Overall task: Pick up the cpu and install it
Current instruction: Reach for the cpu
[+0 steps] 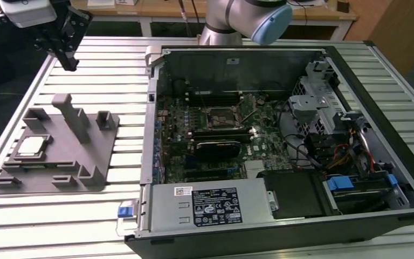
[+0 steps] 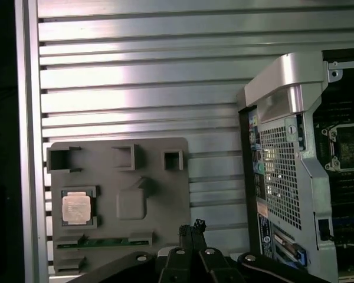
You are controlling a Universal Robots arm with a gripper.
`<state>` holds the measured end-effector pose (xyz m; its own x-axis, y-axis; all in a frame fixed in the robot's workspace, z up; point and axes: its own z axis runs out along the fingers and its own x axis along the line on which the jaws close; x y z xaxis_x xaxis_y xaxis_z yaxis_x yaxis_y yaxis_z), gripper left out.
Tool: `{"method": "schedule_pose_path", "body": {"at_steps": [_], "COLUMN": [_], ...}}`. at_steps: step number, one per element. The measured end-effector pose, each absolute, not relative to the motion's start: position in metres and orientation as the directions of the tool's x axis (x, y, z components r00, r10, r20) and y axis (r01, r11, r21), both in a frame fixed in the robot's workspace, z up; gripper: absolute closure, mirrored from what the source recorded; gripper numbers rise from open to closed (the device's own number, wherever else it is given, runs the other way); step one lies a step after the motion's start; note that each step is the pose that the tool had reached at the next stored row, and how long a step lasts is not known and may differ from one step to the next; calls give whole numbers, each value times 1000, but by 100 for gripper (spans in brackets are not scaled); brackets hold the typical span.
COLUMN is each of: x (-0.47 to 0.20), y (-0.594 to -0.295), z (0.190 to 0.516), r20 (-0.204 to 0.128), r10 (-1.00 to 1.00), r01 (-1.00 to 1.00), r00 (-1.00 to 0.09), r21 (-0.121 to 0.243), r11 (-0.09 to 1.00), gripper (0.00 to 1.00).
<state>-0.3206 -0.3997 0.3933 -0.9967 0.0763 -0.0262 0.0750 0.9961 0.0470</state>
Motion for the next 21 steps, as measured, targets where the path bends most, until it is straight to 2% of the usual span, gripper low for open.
{"method": "schedule_pose_path", "body": {"at_steps": [21], "x": [-360], "y": [-400], "z": [389], "r20": [-26], "r10": [76], "r01": [75], "r00": [-997], "r21": [47], "r11": [996], "gripper": [89]}}
